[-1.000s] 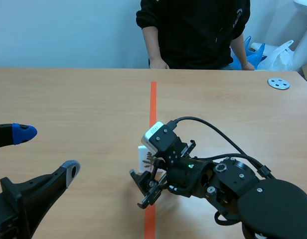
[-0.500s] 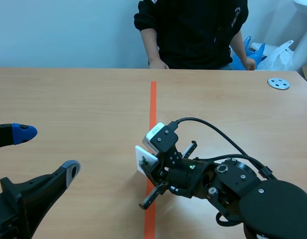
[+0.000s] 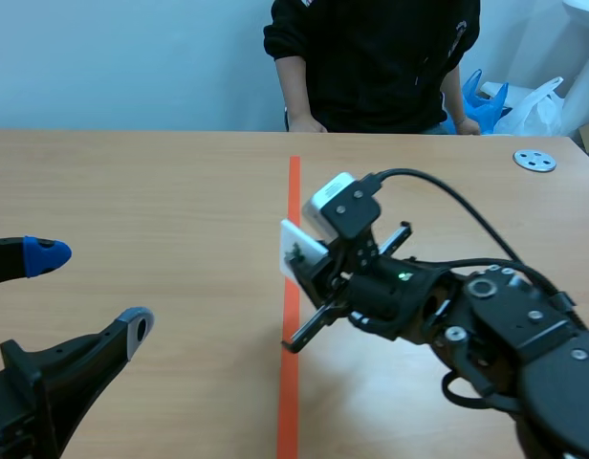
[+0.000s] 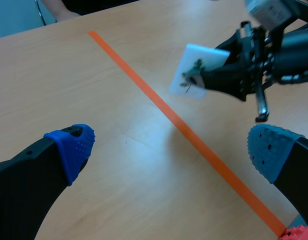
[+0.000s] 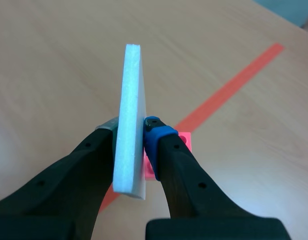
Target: Sort the leaf by its shape. The table is split by an orange tape line. A compound leaf with several leaflets goes to the left side, a simple leaf with one blade goes to the right side. Return to the home posture when a red brick is placed on the table.
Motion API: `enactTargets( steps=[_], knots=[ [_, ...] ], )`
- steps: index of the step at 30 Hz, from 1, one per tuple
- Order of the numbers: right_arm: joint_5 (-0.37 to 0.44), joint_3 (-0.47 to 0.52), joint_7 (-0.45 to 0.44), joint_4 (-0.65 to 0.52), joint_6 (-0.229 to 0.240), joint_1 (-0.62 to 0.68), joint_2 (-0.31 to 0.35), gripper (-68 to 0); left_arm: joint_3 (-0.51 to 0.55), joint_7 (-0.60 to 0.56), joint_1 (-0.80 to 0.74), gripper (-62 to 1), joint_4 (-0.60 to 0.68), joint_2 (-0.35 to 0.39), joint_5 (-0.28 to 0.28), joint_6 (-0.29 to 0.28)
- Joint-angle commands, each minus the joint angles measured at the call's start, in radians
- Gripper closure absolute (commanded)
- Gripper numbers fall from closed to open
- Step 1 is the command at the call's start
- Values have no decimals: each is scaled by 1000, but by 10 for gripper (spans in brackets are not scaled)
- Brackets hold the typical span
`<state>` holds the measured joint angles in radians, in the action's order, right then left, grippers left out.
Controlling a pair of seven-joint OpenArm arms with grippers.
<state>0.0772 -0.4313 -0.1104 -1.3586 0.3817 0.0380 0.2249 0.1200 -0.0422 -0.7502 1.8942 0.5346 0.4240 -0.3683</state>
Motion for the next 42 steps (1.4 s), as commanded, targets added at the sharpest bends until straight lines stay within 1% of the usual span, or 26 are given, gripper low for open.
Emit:
enactTargets(
  steps=[1, 6, 11, 12, 15, 18, 21, 23, 28, 33, 37, 42],
  knots=[
    [38, 38, -2, -45, 0, 13, 29, -46, -1, -18, 5, -623, 21, -5, 6, -1],
    [151, 189, 54, -149, 0, 67, 67, -46, -1, -18, 5, -623, 21, -5, 6, -1],
    [240, 355, 87, -159, -1, 73, 72, -46, -1, -18, 5, -623, 21, -5, 6, -1],
    [253, 384, 87, -159, -15, 72, 72, -46, -1, -18, 5, -623, 21, -5, 6, -1],
    [257, 439, 90, -150, -88, 64, 76, -46, -1, -18, 6, -623, 21, -4, 6, -1],
    [276, 454, 93, -112, -136, 40, 103, -46, -1, -20, 6, -623, 21, -4, 6, -1],
    [276, 454, 97, -40, -158, -5, 128, -46, -1, -21, 6, -623, 21, -4, 6, -1],
    [276, 454, 97, 28, -158, -43, 135, -46, -1, -21, 6, -623, 21, -4, 6, -1],
    [296, 454, 89, 224, -158, -159, 135, -46, -1, -21, 6, -623, 21, -4, 6, -1],
    [297, 443, 85, 419, -158, -280, 135, -46, -1, -20, 6, -623, 21, -4, 6, -1],
    [284, 420, 53, 578, -159, -372, 130, -46, -1, -21, 6, -623, 21, -4, 6, -1],
    [236, 391, 10, 740, -204, -455, 116, -46, -1, -21, 6, -623, 21, -4, 6, -1]
  ],
)
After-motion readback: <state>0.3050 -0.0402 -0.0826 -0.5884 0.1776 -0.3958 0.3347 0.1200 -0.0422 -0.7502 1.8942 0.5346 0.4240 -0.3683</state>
